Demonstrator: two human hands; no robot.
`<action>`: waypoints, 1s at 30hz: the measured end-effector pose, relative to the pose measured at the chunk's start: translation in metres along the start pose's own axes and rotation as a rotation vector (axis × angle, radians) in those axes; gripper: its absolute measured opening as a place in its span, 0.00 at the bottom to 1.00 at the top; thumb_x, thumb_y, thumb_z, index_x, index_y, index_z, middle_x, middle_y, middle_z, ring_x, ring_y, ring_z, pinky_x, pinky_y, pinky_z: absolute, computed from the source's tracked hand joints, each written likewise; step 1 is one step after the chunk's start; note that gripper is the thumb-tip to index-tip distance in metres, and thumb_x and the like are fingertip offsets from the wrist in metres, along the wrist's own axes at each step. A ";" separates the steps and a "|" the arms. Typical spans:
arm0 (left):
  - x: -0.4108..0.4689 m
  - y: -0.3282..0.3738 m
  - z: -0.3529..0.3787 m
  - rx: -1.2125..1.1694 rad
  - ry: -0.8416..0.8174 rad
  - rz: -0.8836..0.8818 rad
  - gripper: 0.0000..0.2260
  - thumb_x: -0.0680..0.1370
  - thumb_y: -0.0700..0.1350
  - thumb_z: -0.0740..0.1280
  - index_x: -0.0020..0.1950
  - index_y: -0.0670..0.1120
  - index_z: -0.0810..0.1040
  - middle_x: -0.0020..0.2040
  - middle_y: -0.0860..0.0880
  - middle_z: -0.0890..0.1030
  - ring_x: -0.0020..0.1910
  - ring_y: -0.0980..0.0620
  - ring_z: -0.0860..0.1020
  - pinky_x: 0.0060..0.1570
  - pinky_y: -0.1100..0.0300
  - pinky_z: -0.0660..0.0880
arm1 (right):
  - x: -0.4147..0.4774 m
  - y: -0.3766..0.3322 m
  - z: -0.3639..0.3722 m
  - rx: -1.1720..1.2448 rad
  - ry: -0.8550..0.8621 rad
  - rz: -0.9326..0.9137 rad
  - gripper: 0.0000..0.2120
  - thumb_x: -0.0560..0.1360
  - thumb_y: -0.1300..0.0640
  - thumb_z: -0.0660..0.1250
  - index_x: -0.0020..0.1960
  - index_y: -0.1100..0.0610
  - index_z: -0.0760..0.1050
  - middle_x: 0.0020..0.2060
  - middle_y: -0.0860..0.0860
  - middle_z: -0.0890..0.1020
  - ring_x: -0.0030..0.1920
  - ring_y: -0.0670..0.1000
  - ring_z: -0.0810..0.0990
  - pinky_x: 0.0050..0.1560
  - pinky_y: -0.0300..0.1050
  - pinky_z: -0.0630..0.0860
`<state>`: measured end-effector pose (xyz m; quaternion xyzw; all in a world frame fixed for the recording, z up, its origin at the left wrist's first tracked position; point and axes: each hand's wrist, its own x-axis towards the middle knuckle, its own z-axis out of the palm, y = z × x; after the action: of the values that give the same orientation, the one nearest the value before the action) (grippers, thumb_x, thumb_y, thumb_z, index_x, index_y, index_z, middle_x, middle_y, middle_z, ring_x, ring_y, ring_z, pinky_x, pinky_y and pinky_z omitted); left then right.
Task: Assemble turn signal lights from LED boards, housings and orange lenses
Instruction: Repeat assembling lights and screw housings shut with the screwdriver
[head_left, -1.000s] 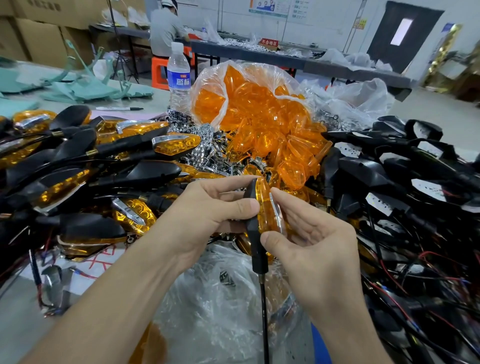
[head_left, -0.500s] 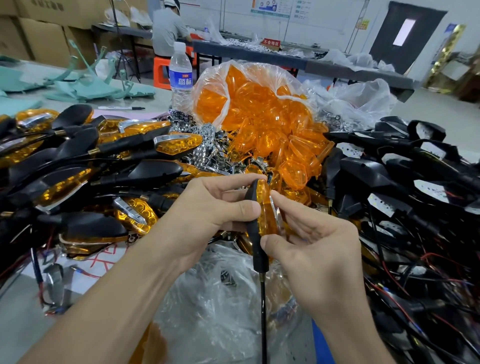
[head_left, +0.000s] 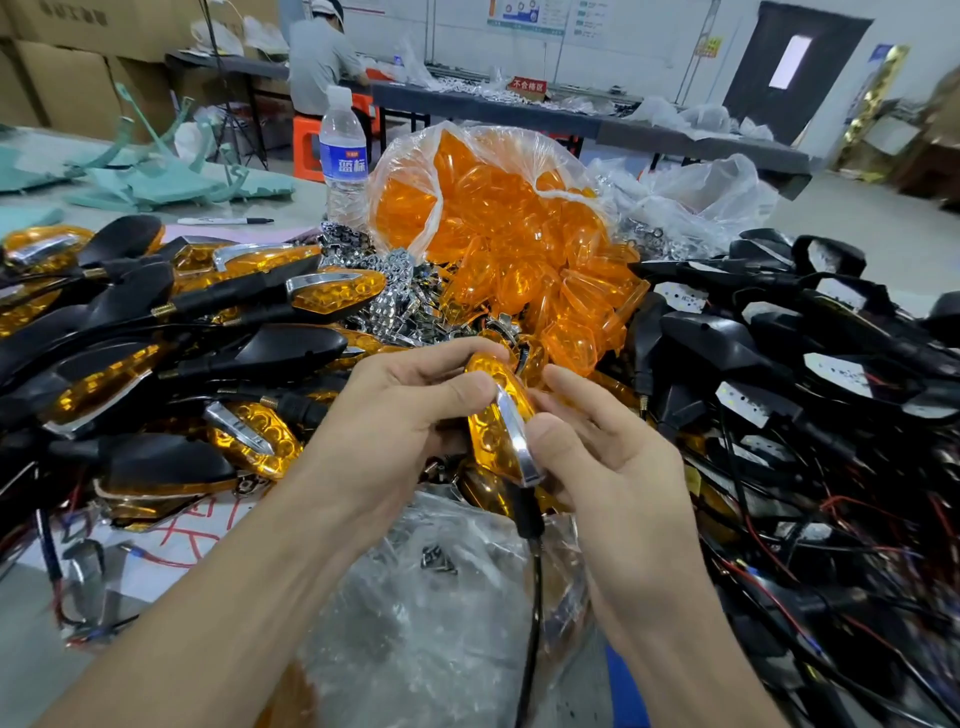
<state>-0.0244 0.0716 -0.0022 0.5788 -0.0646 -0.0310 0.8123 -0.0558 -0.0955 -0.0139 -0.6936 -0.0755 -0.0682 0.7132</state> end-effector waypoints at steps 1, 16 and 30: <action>0.000 0.001 0.000 -0.037 -0.035 -0.007 0.11 0.72 0.41 0.71 0.52 0.44 0.87 0.46 0.42 0.86 0.40 0.47 0.84 0.37 0.57 0.81 | 0.001 -0.001 -0.001 0.030 -0.019 0.049 0.23 0.70 0.46 0.76 0.64 0.41 0.79 0.54 0.35 0.86 0.57 0.39 0.84 0.52 0.37 0.83; -0.001 0.001 -0.006 -0.190 -0.240 0.030 0.14 0.73 0.43 0.70 0.58 0.41 0.84 0.55 0.38 0.84 0.50 0.42 0.84 0.44 0.51 0.83 | -0.008 -0.001 0.008 0.116 -0.037 0.003 0.18 0.70 0.45 0.77 0.61 0.37 0.84 0.44 0.59 0.87 0.34 0.55 0.79 0.34 0.43 0.79; 0.000 0.005 -0.012 0.017 -0.209 0.081 0.21 0.67 0.51 0.82 0.56 0.44 0.88 0.52 0.40 0.87 0.49 0.46 0.86 0.48 0.57 0.82 | -0.009 0.004 0.001 -0.169 0.021 -0.221 0.20 0.72 0.51 0.78 0.54 0.27 0.81 0.51 0.33 0.86 0.55 0.38 0.85 0.56 0.40 0.83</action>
<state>-0.0232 0.0846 -0.0010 0.5764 -0.1723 -0.0578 0.7967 -0.0638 -0.0945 -0.0195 -0.7379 -0.1379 -0.1599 0.6411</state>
